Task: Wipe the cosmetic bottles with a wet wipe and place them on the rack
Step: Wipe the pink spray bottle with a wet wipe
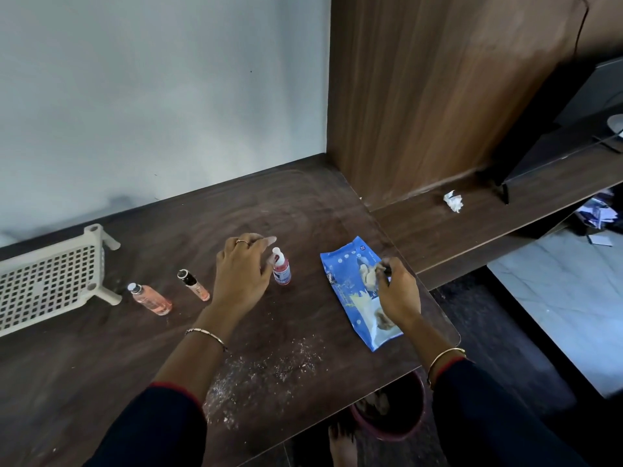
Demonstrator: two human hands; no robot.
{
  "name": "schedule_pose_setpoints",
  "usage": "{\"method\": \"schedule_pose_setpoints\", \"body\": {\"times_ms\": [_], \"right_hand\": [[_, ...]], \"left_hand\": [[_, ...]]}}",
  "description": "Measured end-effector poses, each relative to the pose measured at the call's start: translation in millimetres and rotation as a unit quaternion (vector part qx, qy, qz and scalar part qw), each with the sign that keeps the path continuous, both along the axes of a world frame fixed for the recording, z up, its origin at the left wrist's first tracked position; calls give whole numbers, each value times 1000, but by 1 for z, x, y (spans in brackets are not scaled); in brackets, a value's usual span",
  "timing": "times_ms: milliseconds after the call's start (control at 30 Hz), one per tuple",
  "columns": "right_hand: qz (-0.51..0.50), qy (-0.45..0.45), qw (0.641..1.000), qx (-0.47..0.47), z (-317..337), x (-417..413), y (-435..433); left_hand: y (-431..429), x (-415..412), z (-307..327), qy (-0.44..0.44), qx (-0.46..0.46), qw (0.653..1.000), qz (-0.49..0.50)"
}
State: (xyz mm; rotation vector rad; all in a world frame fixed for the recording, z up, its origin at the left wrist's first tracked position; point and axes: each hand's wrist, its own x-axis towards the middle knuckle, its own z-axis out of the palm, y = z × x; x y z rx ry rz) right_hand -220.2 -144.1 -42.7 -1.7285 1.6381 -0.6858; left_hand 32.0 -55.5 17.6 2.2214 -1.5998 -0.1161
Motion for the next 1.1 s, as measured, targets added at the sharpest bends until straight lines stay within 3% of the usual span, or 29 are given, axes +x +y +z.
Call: {"method": "schedule_pose_setpoints", "body": {"times_ms": [267, 500, 633, 733, 800, 933, 1100], "right_hand": [[-95, -149, 984, 23, 21, -6, -4], [-133, -349, 914, 158, 33, -5, -11], [-112, -394, 897, 167, 51, 1, -5], [-58, -381, 909, 159, 57, 9, 3], [-13, -332, 932, 141, 59, 21, 9], [41, -232, 971, 46, 75, 49, 33], [183, -115, 968, -129, 97, 103, 82]], "left_hand": [[-8, -1, -1, -16, 14, 1000, 0], [-5, -6, 1, -22, -16, 1000, -1], [4, -6, 4, -18, -34, 999, -1], [15, -7, 8, 107, -68, 992, 4], [28, -7, 16, 213, -105, 971, 28], [44, -14, 22, 337, -130, 929, 83], [66, -15, 29, 488, -196, 840, 134]]}}
